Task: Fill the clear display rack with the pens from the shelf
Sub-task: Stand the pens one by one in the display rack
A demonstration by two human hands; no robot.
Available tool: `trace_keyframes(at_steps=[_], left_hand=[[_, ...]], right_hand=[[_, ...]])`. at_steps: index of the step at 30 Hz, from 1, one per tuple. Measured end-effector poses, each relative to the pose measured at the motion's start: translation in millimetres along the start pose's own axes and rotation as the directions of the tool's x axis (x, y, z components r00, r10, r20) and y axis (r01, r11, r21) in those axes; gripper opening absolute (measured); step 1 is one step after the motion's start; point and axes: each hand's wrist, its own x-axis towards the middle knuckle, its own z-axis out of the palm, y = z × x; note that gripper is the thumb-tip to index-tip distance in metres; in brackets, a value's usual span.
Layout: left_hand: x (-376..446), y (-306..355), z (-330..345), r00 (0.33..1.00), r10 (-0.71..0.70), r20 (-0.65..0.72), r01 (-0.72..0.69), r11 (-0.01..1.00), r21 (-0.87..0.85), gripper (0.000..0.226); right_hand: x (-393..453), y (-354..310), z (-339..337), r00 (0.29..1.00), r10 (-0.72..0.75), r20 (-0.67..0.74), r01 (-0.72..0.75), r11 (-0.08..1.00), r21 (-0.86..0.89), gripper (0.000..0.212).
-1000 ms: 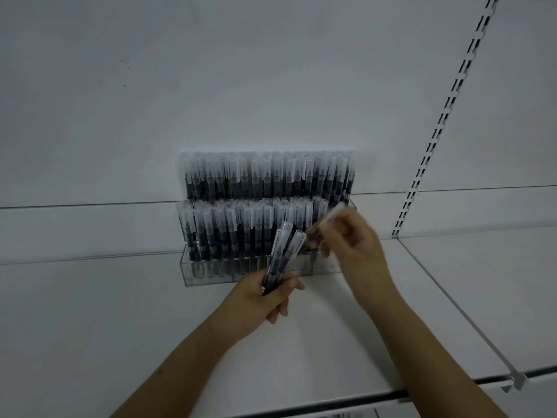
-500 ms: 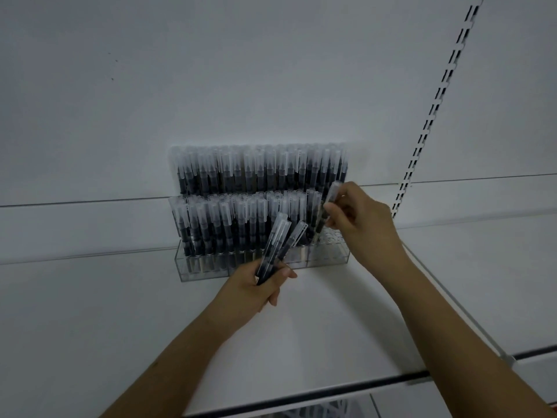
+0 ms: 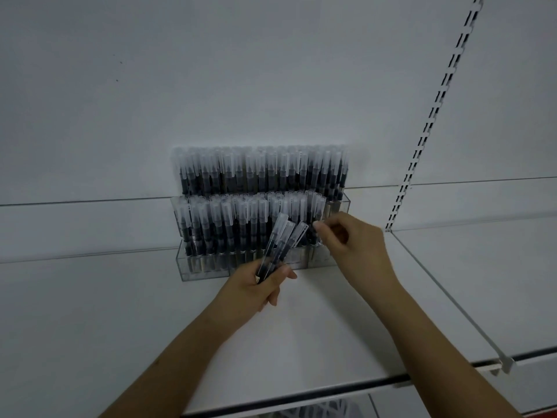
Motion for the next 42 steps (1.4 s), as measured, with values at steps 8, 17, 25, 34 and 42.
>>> trace_keyframes(at_steps=[8,17,25,34,42], left_hand=[[-1.1,1.4,1.5,1.0,0.014,0.001,-0.014,1.0,0.018,0.026],[-1.5,0.3,0.8,1.0,0.011,0.01,-0.011,1.0,0.018,0.026],[-1.2,-0.3,1.1,1.0,0.013,0.014,-0.013,1.0,0.021,0.027],[-1.1,-1.0,0.2,1.0,0.02,0.014,-0.02,1.0,0.024,0.028],[-0.4,-0.7,0.7,1.0,0.017,0.013,-0.018,1.0,0.02,0.031]], right_hand=[[-13.6,-7.9,15.9,0.972,0.045,0.232,-0.142,0.896,0.421,0.016],[20.6,2.6,-31.0,0.945,0.129,-0.301,-0.015,0.936,0.353,0.017],[41.7,-0.3,-22.2,0.986,-0.093,-0.14,0.086,0.995,-0.057,0.021],[56.7,5.5,-9.0,0.996,-0.079,0.051,0.089,0.969,-0.229,0.028],[58.5,3.4,0.1,0.969,0.037,0.245,0.09,0.869,-0.487,0.029]])
